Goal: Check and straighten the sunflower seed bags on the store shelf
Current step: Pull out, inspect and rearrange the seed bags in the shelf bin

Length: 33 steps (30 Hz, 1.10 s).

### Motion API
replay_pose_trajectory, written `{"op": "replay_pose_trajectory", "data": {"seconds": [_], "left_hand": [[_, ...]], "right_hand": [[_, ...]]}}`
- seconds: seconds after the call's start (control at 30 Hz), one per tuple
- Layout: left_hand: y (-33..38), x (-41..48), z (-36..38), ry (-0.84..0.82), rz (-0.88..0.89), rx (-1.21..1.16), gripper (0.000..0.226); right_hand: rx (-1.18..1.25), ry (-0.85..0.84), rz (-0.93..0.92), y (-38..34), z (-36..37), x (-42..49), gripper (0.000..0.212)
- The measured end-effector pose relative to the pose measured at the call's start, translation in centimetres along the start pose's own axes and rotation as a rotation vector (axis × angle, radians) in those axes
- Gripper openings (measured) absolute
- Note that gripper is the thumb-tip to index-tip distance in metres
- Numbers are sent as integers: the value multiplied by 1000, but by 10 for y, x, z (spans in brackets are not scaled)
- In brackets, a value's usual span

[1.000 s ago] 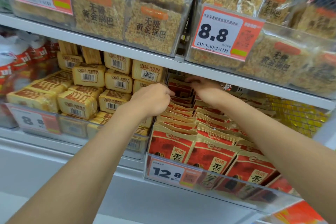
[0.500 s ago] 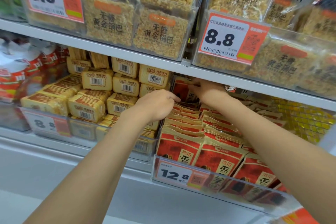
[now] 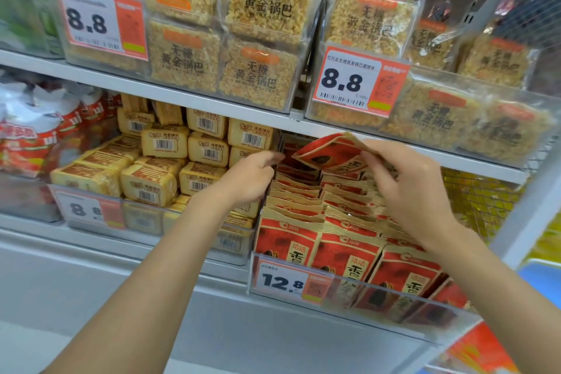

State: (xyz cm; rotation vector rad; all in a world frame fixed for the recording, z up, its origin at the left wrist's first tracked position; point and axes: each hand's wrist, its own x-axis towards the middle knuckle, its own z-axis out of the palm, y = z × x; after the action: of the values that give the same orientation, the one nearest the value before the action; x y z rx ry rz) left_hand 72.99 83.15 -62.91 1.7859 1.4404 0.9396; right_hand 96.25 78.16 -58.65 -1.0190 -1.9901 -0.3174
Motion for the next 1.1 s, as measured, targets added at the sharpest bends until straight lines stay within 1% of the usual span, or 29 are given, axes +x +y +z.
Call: {"op": "replay_pose_trajectory", "data": {"seconds": [0.13,0.27,0.33,0.43,0.5,0.57,0.67,0.7,0.77,0.83,0.9,0.93,0.97,1.03,1.1], "left_hand": [[6,-7,-8,96,4,-164,40],[35,-21,-15,232,75,-346,29],[53,-29,-15,202,152,-365,31],[74,-41,-12,108,254,-382,46],[79,-44,-11,142,237,-347,51],[78,-48,-9,148,213,-341,45],[74,-54,-3,168,228,-413,35],[73,-56,-2,187,235,-408,33],[72,-57,2,181,226,-410,31],[74,-57,4,114,189,-425,35],[78,-58,6,58,140,-441,43],[77,-58,6,68,125,-435,45],[77,-58,7,100,118,-415,47],[76,-58,9,165,104,-408,46],[79,-59,12,209,71,-521,40]], "right_hand": [[52,92,45,-3,-14,3,23],[185,147,97,-20,-24,18,20],[242,169,133,-31,-25,31,18],[348,202,189,-47,-27,49,16],[510,194,274,-56,-27,57,17],[667,149,379,-62,-23,57,19],[767,89,537,-65,-8,42,14],[805,87,586,-65,-3,36,17],[839,128,669,-65,8,26,33],[752,183,676,-62,15,20,45],[679,198,639,-60,19,16,47],[669,192,630,-58,19,15,47],[691,178,635,-58,17,14,45],[823,114,673,-61,11,8,34],[925,1,693,-65,8,-1,24]]}}
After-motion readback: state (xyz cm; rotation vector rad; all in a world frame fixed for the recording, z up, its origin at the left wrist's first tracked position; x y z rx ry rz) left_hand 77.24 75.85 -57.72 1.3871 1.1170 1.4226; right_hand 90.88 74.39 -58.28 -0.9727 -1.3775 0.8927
